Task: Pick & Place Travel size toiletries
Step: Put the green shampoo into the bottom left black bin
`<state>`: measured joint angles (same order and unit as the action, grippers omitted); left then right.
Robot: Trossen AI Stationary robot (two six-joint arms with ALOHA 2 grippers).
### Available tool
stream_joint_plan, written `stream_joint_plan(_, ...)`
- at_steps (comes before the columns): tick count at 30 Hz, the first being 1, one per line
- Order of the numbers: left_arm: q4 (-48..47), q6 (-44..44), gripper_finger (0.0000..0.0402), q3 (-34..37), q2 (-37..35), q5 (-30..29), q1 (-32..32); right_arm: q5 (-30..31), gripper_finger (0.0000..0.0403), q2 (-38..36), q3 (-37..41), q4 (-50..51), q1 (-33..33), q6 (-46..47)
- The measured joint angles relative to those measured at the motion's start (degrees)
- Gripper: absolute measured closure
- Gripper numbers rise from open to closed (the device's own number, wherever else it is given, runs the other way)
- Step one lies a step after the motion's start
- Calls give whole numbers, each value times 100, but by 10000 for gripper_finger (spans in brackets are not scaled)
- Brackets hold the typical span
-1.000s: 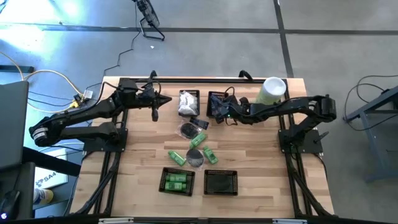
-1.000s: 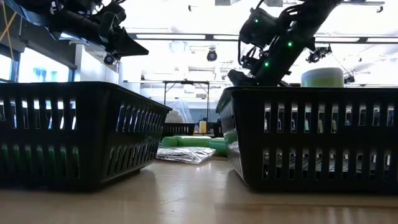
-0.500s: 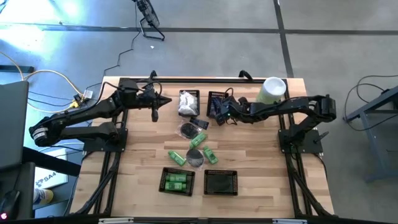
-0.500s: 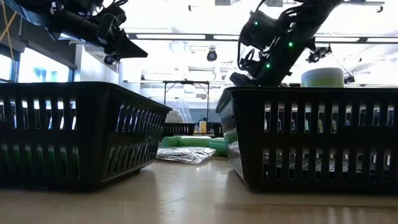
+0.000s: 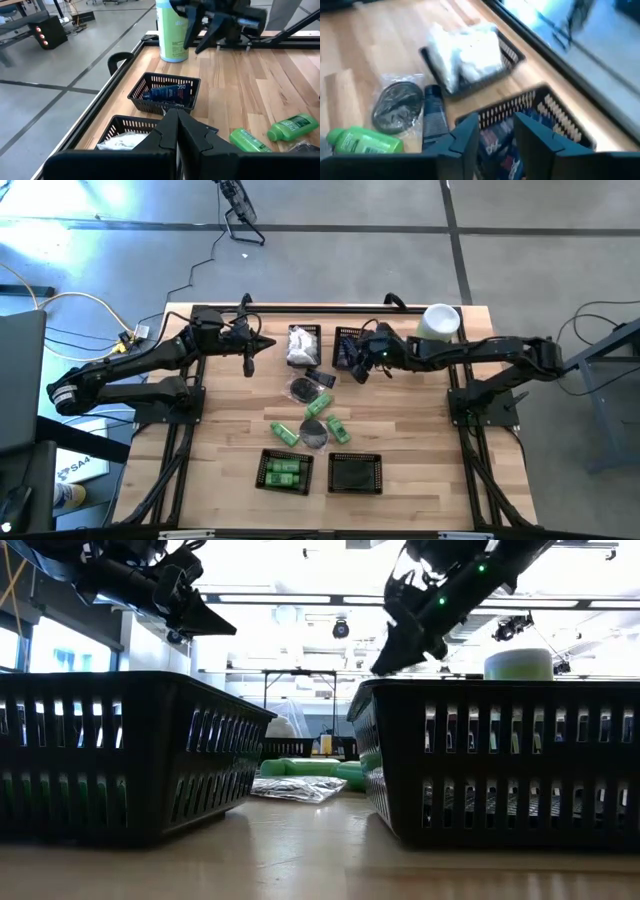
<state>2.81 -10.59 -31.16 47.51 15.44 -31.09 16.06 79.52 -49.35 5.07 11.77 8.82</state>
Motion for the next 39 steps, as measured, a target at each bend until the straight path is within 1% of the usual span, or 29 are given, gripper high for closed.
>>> stream_joint_plan(3,2,-4,401,0,0,0,0,-169,311,-15,-8,-409,45,-891)
stream_joint_plan(5,3,-8,401,0,0,0,0,-307,325,-9,-8,-610,153,-1193)
stream_joint_plan(7,5,-9,401,0,0,-1,0,-693,344,-9,-8,-748,360,-1323)
stream_joint_plan(10,7,-9,401,0,0,-2,0,-1492,384,-11,-8,-747,773,-1445)
stream_joint_plan(11,7,-7,401,0,0,-2,0,-1693,391,-8,-7,-741,902,-1523)
stream_joint_plan(14,7,13,401,0,0,-2,0,-2174,395,-8,-4,-766,1245,-1799)
stream_joint_plan(19,7,31,401,0,0,-4,0,-2854,400,-8,-4,-756,1603,-2221)
stream_joint_plan(24,9,33,401,0,0,-7,0,-3454,399,-8,-4,-766,1845,-2265)
stream_joint_plan(28,9,34,401,0,0,-7,0,-3722,399,-42,1,-769,1965,-2265)
stream_joint_plan(30,9,35,401,0,0,-7,0,-3743,399,-134,3,-779,2038,-2262)
stream_joint_plan(37,14,37,401,0,0,-9,0,-3474,399,-164,3,-826,2100,-2137)
stream_joint_plan(39,15,37,401,0,0,-11,0,-3251,399,-144,1,-887,2104,-2250)
